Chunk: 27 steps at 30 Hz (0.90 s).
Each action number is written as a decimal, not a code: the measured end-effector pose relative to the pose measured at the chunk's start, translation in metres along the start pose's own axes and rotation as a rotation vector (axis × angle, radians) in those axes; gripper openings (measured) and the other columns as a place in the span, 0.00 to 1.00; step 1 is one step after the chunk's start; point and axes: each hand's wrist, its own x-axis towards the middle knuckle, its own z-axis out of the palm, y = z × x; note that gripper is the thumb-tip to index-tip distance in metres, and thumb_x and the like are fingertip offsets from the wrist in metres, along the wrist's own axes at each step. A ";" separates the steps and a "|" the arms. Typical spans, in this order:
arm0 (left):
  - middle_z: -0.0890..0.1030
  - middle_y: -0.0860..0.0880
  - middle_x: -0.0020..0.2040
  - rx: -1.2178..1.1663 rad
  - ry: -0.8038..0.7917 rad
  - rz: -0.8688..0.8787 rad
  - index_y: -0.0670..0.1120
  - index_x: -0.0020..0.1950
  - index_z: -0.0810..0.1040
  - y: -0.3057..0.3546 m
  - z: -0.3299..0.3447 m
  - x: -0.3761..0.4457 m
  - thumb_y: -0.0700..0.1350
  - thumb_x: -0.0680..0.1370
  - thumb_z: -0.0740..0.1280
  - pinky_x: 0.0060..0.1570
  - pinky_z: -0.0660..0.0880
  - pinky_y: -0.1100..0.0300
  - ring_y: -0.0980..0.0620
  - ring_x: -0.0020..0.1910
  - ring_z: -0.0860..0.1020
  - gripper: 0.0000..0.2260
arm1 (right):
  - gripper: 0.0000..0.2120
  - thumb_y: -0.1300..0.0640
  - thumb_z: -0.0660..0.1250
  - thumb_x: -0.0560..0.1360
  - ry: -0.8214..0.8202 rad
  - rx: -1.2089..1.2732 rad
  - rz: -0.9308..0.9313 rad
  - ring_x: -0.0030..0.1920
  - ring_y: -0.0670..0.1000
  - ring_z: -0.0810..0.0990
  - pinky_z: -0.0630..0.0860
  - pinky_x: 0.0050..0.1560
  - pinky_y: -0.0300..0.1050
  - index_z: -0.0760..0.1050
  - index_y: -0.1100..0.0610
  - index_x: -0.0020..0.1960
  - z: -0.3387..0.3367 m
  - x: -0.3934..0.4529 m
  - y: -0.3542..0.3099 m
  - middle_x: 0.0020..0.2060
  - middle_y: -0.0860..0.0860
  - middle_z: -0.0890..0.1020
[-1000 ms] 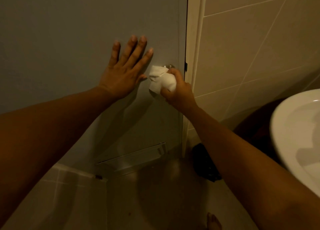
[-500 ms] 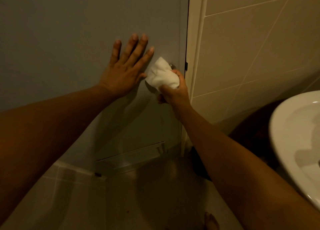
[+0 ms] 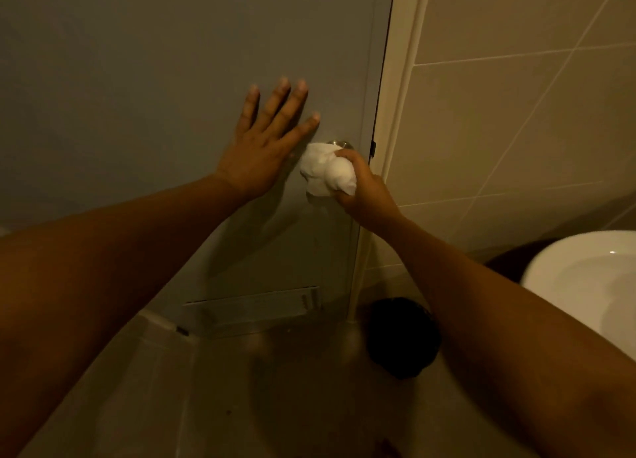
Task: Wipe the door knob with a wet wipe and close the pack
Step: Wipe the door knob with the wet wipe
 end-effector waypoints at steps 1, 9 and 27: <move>0.55 0.40 0.79 -0.028 -0.022 -0.023 0.51 0.77 0.61 0.005 -0.005 0.001 0.46 0.79 0.64 0.73 0.50 0.36 0.37 0.78 0.54 0.27 | 0.28 0.49 0.67 0.77 0.013 0.034 0.006 0.63 0.52 0.73 0.73 0.62 0.50 0.61 0.48 0.73 -0.001 -0.002 0.000 0.67 0.53 0.72; 0.70 0.40 0.69 -0.549 -0.245 -0.233 0.44 0.66 0.77 0.068 -0.019 0.007 0.53 0.79 0.63 0.64 0.71 0.47 0.41 0.65 0.72 0.19 | 0.31 0.62 0.74 0.70 -0.018 0.067 -0.180 0.60 0.52 0.76 0.76 0.59 0.44 0.68 0.57 0.70 -0.030 -0.006 0.003 0.64 0.56 0.76; 0.66 0.42 0.68 -1.077 -0.248 -0.958 0.55 0.71 0.66 0.143 -0.010 0.021 0.46 0.79 0.64 0.57 0.71 0.58 0.41 0.63 0.73 0.21 | 0.27 0.57 0.53 0.75 0.065 -0.912 -0.772 0.76 0.59 0.58 0.51 0.75 0.58 0.65 0.60 0.73 -0.127 0.027 -0.032 0.75 0.57 0.65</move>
